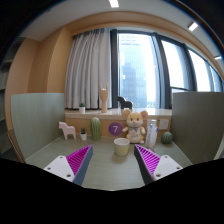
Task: Pour water
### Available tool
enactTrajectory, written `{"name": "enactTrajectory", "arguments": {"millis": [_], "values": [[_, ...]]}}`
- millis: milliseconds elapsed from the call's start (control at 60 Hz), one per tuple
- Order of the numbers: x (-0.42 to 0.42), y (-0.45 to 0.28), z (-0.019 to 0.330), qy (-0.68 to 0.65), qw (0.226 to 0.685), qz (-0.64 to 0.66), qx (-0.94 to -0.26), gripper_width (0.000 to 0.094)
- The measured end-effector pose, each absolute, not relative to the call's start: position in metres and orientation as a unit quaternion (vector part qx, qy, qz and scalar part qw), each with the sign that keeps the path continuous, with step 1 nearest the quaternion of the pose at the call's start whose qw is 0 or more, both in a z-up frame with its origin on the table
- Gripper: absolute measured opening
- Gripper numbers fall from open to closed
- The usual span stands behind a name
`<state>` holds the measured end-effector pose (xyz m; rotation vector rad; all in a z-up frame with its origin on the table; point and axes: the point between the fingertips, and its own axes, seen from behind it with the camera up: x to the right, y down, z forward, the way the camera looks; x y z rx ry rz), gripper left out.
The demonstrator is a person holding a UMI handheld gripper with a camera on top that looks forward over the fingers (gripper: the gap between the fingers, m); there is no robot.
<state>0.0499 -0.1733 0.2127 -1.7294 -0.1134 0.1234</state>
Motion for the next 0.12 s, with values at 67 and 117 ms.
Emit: {"name": "enactTrajectory", "arguments": {"millis": [67,117], "values": [[0.0494,-0.1763,0.2135,-0.050,0.646,0.055,-0.760,0.0851],[0.0504,-0.1772,0.2144,-0.051,0.647,0.052,-0.759,0.0853]]}}
